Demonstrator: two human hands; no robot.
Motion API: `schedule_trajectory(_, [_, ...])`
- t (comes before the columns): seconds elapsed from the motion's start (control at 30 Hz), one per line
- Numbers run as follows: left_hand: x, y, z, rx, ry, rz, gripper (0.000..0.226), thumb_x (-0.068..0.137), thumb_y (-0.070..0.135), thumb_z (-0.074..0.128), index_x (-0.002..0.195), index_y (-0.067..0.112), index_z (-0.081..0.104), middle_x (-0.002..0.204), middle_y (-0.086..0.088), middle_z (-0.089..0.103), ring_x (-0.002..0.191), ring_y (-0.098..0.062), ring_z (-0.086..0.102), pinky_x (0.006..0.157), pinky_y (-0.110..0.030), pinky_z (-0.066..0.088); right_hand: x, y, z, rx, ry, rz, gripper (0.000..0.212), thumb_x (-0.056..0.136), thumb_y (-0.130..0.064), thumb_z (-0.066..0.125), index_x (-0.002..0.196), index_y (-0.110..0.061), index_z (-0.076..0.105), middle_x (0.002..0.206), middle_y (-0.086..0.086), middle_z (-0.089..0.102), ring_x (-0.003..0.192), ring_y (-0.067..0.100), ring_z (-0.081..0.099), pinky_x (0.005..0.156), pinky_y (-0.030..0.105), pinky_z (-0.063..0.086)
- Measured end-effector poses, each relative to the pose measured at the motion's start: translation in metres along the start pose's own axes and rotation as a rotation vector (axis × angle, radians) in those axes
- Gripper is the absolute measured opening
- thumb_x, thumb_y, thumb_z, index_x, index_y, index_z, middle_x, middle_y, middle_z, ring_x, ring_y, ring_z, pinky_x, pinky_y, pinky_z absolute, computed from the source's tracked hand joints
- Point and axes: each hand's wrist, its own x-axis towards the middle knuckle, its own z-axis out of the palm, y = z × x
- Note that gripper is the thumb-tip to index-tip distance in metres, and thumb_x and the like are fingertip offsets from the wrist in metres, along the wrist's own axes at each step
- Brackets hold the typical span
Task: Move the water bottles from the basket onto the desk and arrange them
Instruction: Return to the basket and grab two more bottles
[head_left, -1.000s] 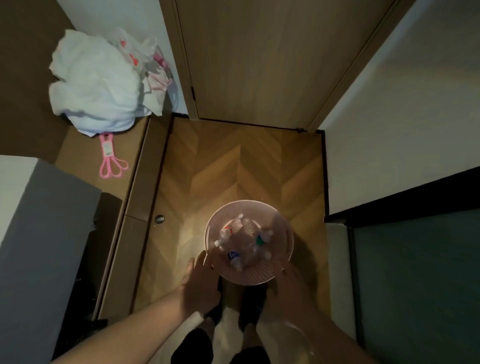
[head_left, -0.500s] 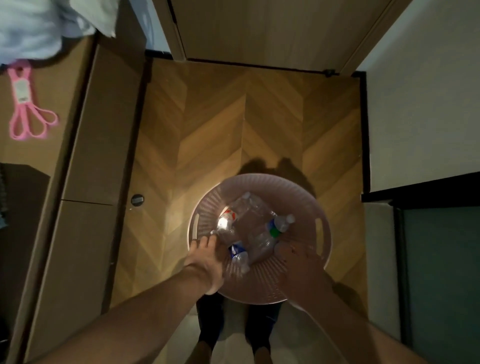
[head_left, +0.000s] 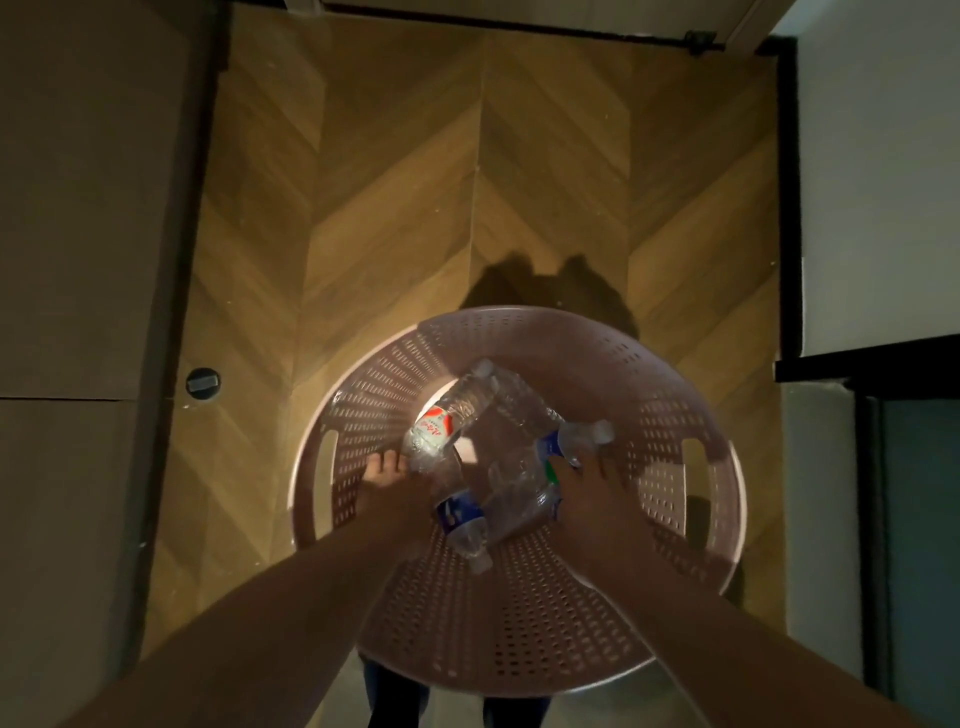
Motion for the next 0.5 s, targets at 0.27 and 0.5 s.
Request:
schedule_trajectory(0.27, [0.039, -0.006, 0.027, -0.093, 0.036, -0.05, 0.051, 0.099, 0.027, 0.049, 0.148, 0.013, 0.051, 0.151, -0.015, 0.044, 0.141, -0.032, 0.037, 0.118, -0.043, 0.028, 0.054, 0.003, 0.03, -0.115, -0.169, -0.073, 0.069, 0.099, -0.01, 0.061, 0.162, -0.014, 0.031, 0.152, 0.01, 0.046, 0.129, 0.029, 0.058, 0.104, 0.039, 0.05])
schedule_trajectory(0.5, [0.015, -0.003, 0.004, 0.012, 0.201, 0.106, 0.048, 0.109, 0.021, 0.037, 0.157, 0.017, 0.033, 0.16, -0.017, 0.035, 0.148, -0.036, 0.03, 0.124, -0.049, 0.02, 0.044, 0.006, 0.025, -0.025, -0.19, -0.018, 0.03, 0.107, -0.013, 0.053, 0.136, -0.011, 0.059, 0.135, 0.012, 0.061, 0.119, 0.03, 0.065, 0.099, 0.038, 0.054])
